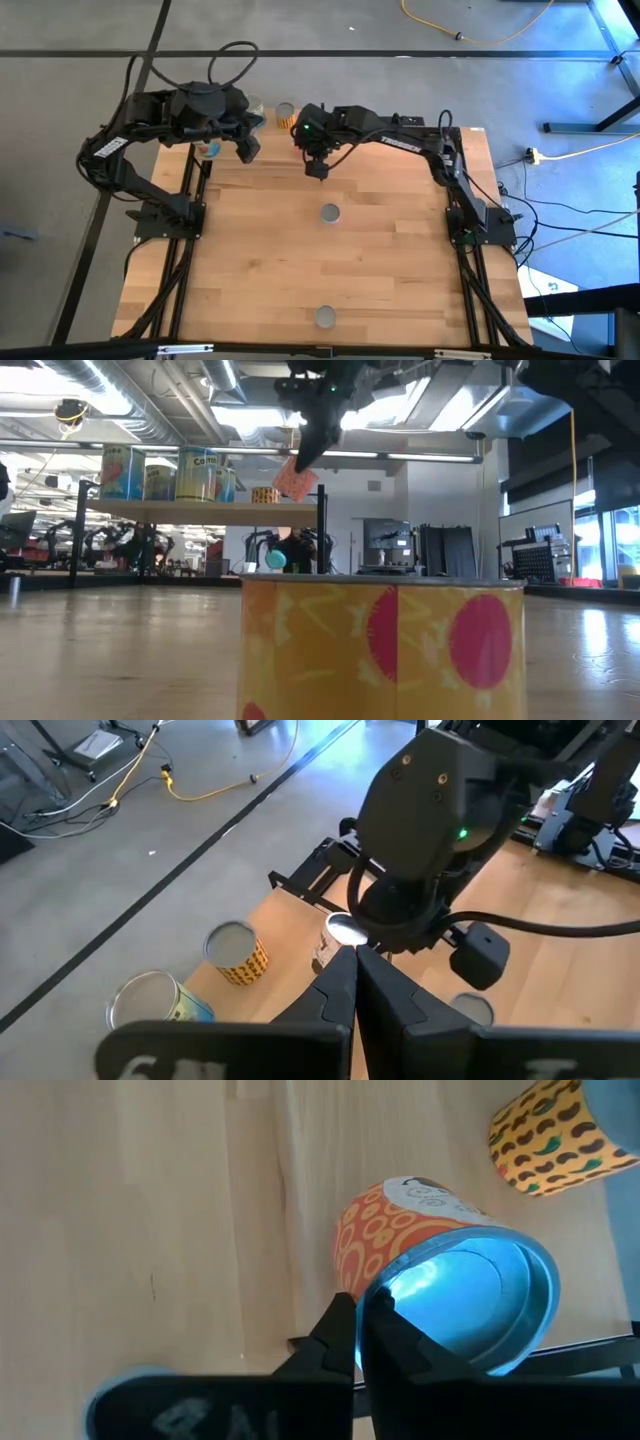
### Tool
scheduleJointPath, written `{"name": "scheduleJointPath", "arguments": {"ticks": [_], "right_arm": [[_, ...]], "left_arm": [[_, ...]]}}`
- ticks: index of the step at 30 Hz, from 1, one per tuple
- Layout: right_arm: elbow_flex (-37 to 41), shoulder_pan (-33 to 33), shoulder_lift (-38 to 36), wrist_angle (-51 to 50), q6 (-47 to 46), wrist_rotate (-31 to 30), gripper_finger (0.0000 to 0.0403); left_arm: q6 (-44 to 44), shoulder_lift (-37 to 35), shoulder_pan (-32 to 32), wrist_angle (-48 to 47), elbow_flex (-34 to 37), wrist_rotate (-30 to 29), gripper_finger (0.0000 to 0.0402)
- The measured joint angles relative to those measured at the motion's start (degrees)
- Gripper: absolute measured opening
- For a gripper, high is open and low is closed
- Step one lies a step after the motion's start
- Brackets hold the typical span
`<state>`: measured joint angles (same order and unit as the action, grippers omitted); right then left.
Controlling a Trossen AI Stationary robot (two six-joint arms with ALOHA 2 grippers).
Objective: Pick and place cans onto a shelf
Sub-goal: Put the orange can on the shelf aligned with the other yellow canned beans
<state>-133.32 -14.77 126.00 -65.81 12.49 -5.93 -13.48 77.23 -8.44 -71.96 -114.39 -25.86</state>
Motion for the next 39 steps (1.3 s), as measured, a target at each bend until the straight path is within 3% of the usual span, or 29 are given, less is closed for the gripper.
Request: {"name": "scheduleJointPath", "arguments": {"ticks": [13, 19, 27, 39], "right_arm": [[0.0, -1.6, 0.4, 0.2, 1.6, 0.3, 0.0014], [0.0, -1.6, 0.4, 2.1, 3.0, 4.5, 0.0016], [0.0, -1.7, 0.4, 2.9, 3.2, 4.5, 0.0046], [0.0, -1.7, 0.3, 7.3, 3.2, 4.5, 0.0051]], "left_arm": [[0.1, 0.0, 0.0, 0.0, 0.0, 0.0, 0.0], [0.1, 0.0, 0.0, 0.0, 0.0, 0.0, 0.0], [0.1, 0.0, 0.0, 0.0, 0.0, 0.0, 0.0], [0.1, 0.0, 0.0, 0.0, 0.0, 0.0, 0.0]]}}
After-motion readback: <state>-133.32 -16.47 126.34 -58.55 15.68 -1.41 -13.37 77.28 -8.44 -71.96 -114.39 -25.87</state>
